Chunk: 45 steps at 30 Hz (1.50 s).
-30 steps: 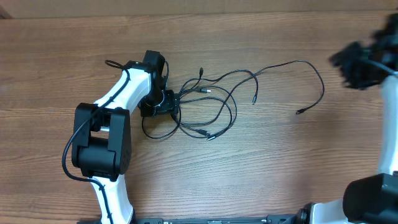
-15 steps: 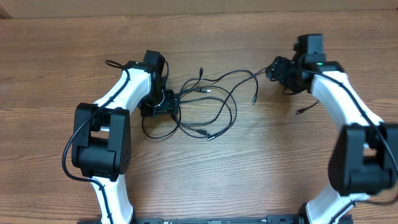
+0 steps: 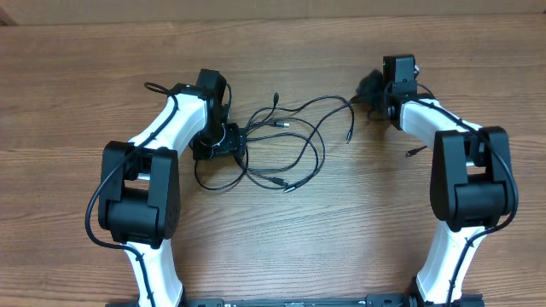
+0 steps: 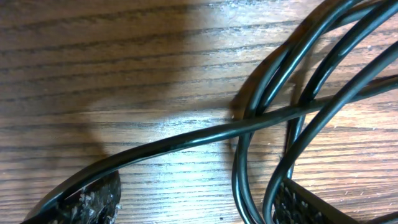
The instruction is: Untangle cables
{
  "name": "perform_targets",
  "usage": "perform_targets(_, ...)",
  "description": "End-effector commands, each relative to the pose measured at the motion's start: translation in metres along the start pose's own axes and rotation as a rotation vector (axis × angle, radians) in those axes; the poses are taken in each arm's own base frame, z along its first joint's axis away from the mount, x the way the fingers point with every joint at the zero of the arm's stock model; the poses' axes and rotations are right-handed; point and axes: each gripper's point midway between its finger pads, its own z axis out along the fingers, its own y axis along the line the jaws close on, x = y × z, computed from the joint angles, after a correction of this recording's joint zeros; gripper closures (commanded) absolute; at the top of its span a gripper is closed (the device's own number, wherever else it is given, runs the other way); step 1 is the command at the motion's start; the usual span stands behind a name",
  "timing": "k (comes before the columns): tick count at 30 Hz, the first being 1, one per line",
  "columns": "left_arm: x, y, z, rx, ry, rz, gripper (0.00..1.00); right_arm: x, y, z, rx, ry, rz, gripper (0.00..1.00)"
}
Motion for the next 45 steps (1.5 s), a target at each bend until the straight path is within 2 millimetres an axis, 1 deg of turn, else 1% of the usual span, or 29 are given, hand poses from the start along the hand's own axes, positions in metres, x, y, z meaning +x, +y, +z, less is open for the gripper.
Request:
perform_targets(1, 0.003, -0.004, 0.008, 0.014, 0.021, 0.016, 0.22, -0.002, 0.003, 0.003, -0.011, -0.020, 0.038, 0.83)
perform_targets(2, 0.003, -0.004, 0.008, 0.014, 0.021, 0.016, 0.22, -0.002, 0.003, 0.003, -0.011, -0.019, 0.038, 0.94)
perform_targets(3, 0.003, -0.004, 0.008, 0.014, 0.020, 0.016, 0.22, -0.001, 0.003, 0.003, -0.010, -0.015, 0.038, 0.96)
perform_targets(6, 0.003, -0.004, 0.008, 0.014, 0.020, 0.016, 0.22, 0.001, 0.005, 0.000, -0.024, 0.009, 0.004, 0.96)
perform_targets(8, 0.003, -0.004, 0.008, 0.014, 0.021, 0.016, 0.22, -0.003, 0.005, -0.007, -0.022, 0.018, -0.037, 0.96)
perform_targets(9, 0.003, -0.004, 0.008, 0.014, 0.020, 0.016, 0.22, -0.009, 0.004, -0.014, -0.014, 0.018, -0.059, 0.96)
perform_targets(11, 0.003, -0.004, 0.008, 0.014, 0.020, 0.016, 0.22, -0.028, 0.006, -0.037, 0.002, 0.011, -0.095, 0.96)
perform_targets(13, 0.003, -0.004, 0.008, 0.013, 0.020, 0.016, 0.21, -0.056, 0.007, -0.067, 0.015, -0.013, -0.095, 0.96)
perform_targets(14, 0.003, -0.004, 0.008, 0.013, 0.020, 0.016, 0.22, -0.067, 0.006, -0.078, 0.022, -0.024, -0.084, 0.96)
perform_targets(16, 0.003, -0.004, 0.008, 0.013, 0.020, 0.016, 0.22, -0.098, 0.002, -0.112, 0.037, -0.057, -0.047, 0.96)
perform_targets(18, 0.003, -0.004, 0.008, 0.013, 0.021, 0.016, 0.21, -0.126, -0.003, -0.144, 0.053, -0.089, -0.014, 0.96)
perform_targets(20, 0.003, -0.004, 0.008, 0.014, 0.020, 0.016, 0.22, -0.147, -0.009, -0.173, 0.070, -0.115, -0.016, 0.96)
perform_targets(23, 0.003, -0.004, 0.008, 0.014, 0.020, 0.016, 0.22, -0.171, -0.020, -0.211, 0.115, -0.137, -0.019, 0.96)
perform_targets(26, 0.003, -0.004, 0.008, 0.014, 0.020, 0.016, 0.21, -0.188, -0.033, -0.246, 0.180, -0.162, 0.013, 0.96)
perform_targets(29, 0.003, -0.004, 0.008, 0.014, 0.020, 0.016, 0.21, -0.197, -0.030, -0.270, 0.182, -0.176, 0.005, 0.96)
perform_targets(32, 0.003, -0.004, 0.008, 0.014, 0.020, 0.016, 0.21, -0.195, -0.020, -0.282, 0.161, -0.160, -0.034, 0.97)
perform_targets(35, 0.005, -0.004, 0.007, 0.017, 0.027, 0.017, 0.22, -0.179, -0.009, -0.282, 0.128, -0.097, -0.079, 0.96)
perform_targets(37, 0.005, -0.012, 0.001, 0.061, 0.024, 0.037, 0.21, -0.171, -0.007, -0.281, 0.125, -0.067, -0.094, 0.96)
perform_targets(39, 0.002, -0.022, -0.011, 0.116, -0.005, 0.068, 0.18, -0.166, -0.007, -0.281, 0.131, -0.052, -0.096, 0.96)
perform_targets(41, -0.003, -0.030, -0.031, 0.157, -0.062, 0.098, 0.17, -0.165, -0.008, -0.281, 0.134, -0.047, -0.094, 0.96)
perform_targets(43, -0.008, -0.030, -0.052, 0.160, -0.126, 0.107, 0.11, -0.168, -0.011, -0.282, 0.145, -0.057, -0.089, 0.96)
perform_targets(44, -0.012, -0.025, -0.070, 0.150, -0.177, 0.103, 0.07, -0.172, -0.015, -0.285, 0.162, -0.076, -0.086, 0.96)
perform_targets(45, -0.014, -0.022, -0.079, 0.143, -0.204, 0.094, 0.06, -0.176, -0.017, -0.288, 0.177, -0.093, -0.086, 0.96)
